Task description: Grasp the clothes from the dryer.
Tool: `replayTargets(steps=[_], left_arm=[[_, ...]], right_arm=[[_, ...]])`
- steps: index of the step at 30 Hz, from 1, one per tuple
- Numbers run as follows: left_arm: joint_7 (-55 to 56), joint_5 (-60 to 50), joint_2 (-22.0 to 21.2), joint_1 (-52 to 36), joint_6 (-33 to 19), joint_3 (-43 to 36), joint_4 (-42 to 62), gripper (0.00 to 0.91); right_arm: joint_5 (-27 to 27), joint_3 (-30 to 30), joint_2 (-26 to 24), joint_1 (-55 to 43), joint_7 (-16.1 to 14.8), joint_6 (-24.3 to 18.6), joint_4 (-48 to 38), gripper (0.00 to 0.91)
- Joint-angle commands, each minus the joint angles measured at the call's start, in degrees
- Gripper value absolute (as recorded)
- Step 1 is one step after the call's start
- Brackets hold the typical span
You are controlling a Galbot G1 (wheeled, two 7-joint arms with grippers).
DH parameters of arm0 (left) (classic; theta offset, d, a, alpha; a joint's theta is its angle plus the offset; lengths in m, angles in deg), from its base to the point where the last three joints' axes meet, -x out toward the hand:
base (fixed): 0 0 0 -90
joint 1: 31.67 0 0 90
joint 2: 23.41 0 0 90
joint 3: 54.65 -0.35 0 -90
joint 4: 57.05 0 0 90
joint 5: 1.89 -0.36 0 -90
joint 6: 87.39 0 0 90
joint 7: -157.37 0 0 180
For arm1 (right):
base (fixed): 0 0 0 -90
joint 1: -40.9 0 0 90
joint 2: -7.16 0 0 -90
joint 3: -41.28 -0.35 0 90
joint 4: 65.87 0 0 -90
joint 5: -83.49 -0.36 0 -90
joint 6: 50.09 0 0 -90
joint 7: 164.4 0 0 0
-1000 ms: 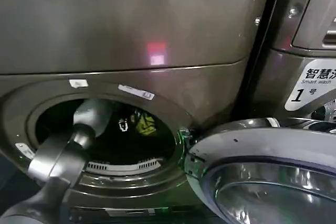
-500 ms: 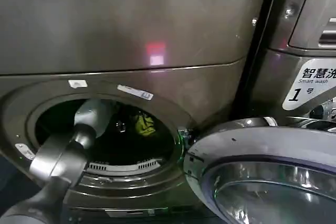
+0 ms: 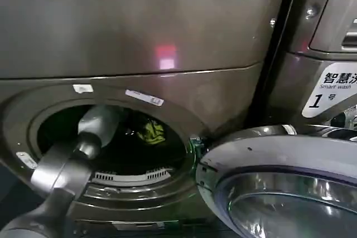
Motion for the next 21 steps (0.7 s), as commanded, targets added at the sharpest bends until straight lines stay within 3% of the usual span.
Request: replayTargets(steps=[1,4,12,21], left_arm=[[13.4,22.8,0.9,4.0,0.4,6.4,-8.5,0.0],[19.7,30.5,0.9,7.0,0.1,8.0,-12.2,0.0],[44.8,45.7,0.2,19.6,-9.3,16.1,-25.9,0.0],[64.0,45.1,-1.3,32.4,-23.9,22.8,-42.4,0.0]], right_arm=[[0.7,1.2,-0.1,-0.8,0.0,0.0,0.1,0.907],[0.8,1.5,-0.4,-1.3,0.1,0.0,0.2,0.907],[0.9,2.6,-0.7,-2.5,-0.1,-0.2,-0.3,0.907],[0.8,2.8,-0.6,-2.9,-0.9,-1.2,-0.2,0.907]])
